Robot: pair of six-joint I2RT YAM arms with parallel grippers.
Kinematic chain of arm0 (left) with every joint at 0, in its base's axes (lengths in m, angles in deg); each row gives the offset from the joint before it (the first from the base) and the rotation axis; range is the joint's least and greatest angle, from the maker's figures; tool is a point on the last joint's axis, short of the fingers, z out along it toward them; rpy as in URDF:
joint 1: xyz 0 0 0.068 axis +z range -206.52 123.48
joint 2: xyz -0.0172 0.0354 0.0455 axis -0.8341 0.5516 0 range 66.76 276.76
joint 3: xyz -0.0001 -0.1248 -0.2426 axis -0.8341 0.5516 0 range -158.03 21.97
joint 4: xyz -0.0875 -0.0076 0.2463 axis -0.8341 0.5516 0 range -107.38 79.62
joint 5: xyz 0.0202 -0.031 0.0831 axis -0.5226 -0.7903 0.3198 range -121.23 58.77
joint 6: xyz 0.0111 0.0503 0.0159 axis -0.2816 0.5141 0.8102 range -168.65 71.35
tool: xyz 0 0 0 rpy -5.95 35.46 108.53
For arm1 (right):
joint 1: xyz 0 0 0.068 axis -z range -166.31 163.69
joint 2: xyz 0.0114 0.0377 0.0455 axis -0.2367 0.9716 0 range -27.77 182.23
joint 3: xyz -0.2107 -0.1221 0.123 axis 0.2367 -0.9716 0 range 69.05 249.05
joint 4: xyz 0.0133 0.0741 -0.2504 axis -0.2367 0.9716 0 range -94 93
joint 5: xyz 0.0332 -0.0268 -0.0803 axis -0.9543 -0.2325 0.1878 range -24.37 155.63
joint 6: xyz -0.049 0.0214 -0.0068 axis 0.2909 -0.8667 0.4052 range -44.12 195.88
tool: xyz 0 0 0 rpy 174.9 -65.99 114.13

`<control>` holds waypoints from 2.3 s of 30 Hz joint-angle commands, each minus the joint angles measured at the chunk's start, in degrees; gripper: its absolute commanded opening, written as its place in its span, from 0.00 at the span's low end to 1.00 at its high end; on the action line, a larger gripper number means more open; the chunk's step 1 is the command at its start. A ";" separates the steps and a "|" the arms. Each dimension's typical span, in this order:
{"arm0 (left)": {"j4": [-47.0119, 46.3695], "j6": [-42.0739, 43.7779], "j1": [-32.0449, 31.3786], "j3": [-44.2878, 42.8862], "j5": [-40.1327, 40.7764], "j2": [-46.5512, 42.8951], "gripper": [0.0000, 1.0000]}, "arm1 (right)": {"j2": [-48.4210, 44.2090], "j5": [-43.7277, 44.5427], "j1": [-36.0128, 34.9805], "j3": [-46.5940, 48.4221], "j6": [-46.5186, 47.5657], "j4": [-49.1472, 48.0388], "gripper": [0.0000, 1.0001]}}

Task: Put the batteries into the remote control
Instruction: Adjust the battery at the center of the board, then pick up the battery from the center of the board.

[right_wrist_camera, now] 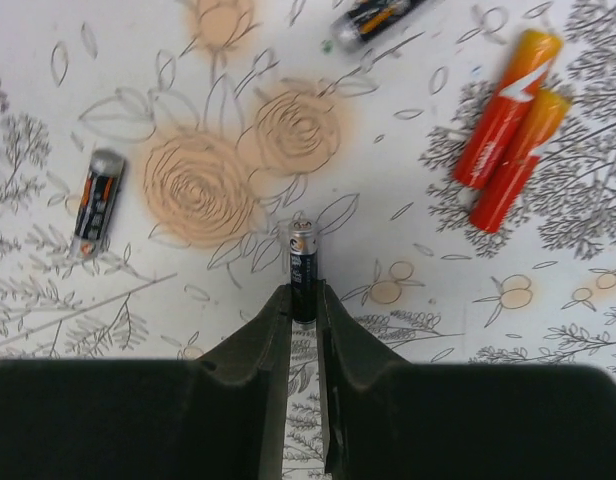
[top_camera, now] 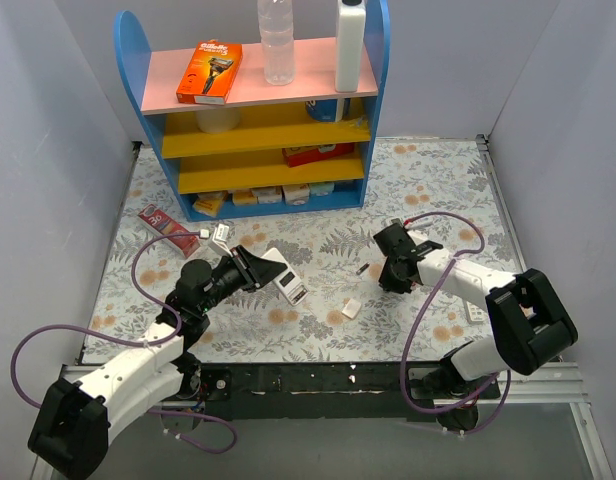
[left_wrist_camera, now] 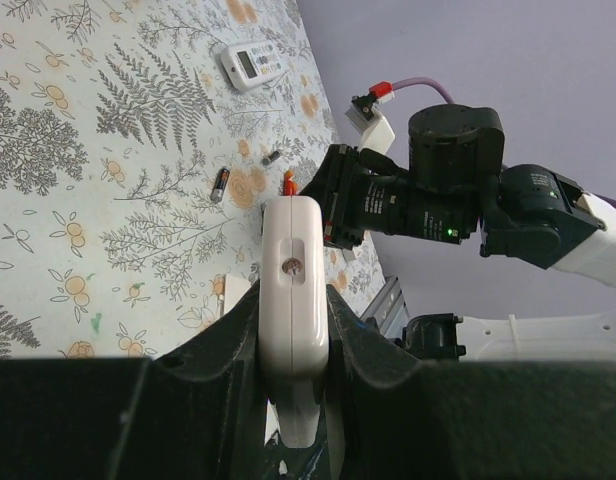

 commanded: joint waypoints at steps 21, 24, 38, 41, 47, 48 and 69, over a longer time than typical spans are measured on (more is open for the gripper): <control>-1.85 0.29 0.05 -2.68 -1.06 0.23 0.00 | -1.38 -6.02 -2.36 9.33 20.63 12.46 0.77; -1.50 0.55 0.05 -2.94 -1.32 0.23 0.00 | 0.73 -8.65 -0.25 10.73 21.87 12.37 0.71; -0.62 1.43 0.05 -3.21 -1.06 -0.38 0.00 | 11.10 -7.34 1.69 15.84 16.77 11.05 0.50; -0.70 1.43 0.05 -3.12 -1.15 -0.47 0.00 | 11.72 -6.99 1.86 14.79 15.89 10.26 0.47; -1.85 1.16 0.05 -3.03 -1.59 0.32 0.00 | 12.16 -7.34 1.95 12.67 15.10 8.42 0.41; -2.11 1.08 0.14 -3.03 -1.85 0.67 0.00 | 12.16 -7.26 1.95 12.32 15.01 8.15 0.40; -19.05 -5.69 -1.78 -3.21 -2.21 11.38 0.00 | -11.99 -12.17 -0.94 10.92 10.10 -0.80 0.04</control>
